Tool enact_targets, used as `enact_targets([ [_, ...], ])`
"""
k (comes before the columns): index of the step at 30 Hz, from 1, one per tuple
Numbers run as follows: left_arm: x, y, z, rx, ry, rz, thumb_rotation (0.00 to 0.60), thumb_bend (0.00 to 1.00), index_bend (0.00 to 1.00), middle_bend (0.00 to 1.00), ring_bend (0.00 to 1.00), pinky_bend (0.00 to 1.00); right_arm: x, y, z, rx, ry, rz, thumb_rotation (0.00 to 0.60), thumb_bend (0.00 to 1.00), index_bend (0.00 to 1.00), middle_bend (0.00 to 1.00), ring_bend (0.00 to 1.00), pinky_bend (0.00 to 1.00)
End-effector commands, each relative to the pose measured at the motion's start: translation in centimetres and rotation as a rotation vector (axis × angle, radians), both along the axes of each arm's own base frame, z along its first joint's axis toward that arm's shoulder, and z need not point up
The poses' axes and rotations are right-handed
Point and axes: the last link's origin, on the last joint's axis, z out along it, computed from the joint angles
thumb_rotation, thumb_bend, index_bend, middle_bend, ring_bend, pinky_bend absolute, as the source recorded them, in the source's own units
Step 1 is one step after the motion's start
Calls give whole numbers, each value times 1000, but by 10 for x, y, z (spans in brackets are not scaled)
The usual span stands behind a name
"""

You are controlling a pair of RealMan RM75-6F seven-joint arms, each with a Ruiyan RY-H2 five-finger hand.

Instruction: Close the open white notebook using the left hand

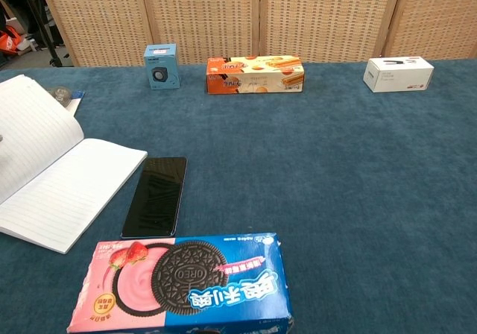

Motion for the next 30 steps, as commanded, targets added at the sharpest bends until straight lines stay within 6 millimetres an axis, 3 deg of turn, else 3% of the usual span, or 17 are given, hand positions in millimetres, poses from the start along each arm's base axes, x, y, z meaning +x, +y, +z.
enact_targets([
  [1,14,3,5,-3,129,-168,600,435,0,0,0,0,0,0,0,0,0,-1,600,0,0,0,0,0],
  [9,46,8,0,-17,301,-497,600,166,0,0,0,0,1,1,-1,8,2,1,600,0,0,0,0,0],
  [12,62,11,-2,-20,282,-611,600,155,0,0,0,0,1,1,-2,9,3,1,600,0,0,0,0,0],
  [19,75,15,-1,-10,252,-682,600,155,0,0,0,0,1,1,-2,11,2,-1,600,0,0,0,0,0],
  [23,78,16,9,28,133,-623,600,155,0,0,0,0,1,1,0,8,-5,-2,600,0,0,0,0,0],
  [26,64,19,40,113,-204,-326,600,155,0,0,0,0,0,1,2,6,-13,-4,600,0,0,0,0,0],
  [30,61,14,66,186,-361,-163,600,155,0,0,0,0,0,2,2,4,-14,-1,600,0,0,0,0,0],
])
